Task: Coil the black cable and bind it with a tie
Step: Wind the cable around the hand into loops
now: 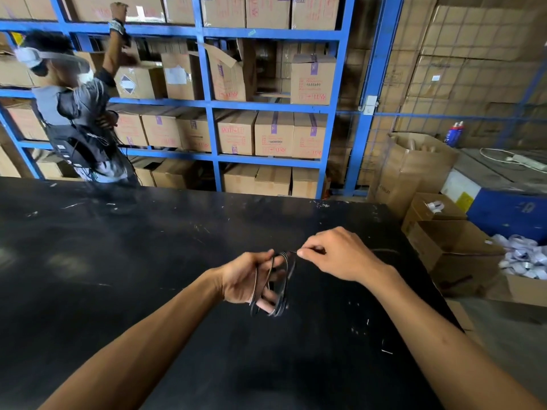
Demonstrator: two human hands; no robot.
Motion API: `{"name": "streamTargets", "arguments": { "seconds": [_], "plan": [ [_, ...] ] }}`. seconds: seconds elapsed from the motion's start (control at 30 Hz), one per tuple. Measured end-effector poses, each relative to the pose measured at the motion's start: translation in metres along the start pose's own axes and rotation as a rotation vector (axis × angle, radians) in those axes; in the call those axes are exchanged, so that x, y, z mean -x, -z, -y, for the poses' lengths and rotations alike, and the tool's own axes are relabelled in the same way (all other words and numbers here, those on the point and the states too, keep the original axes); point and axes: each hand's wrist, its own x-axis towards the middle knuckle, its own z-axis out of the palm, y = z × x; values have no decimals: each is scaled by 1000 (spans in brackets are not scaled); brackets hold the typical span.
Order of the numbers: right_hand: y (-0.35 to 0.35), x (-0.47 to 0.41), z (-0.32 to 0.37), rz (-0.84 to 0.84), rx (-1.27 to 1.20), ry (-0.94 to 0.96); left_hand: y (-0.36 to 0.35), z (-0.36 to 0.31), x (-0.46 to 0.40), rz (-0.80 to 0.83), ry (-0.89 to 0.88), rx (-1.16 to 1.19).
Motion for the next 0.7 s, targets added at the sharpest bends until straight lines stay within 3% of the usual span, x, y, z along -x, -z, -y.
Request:
{"name": "streamTargets", "arguments": {
  "seconds": [0.17, 0.33, 0.53, 0.7],
  "plan": [
    [-53, 31, -4, -163, -327, 3, 23, -19, 7, -161, -219, 236],
    [-99, 58, 7, -10, -743, -133, 10, -37, 7, -28, -353, 308],
    [-99, 58, -11, 163, -775, -255, -15, -36, 12, 200, -250, 194],
    [-72, 44, -38, 177, -548, -281, -32, -31, 18, 300, -2, -112]
  ]
}}
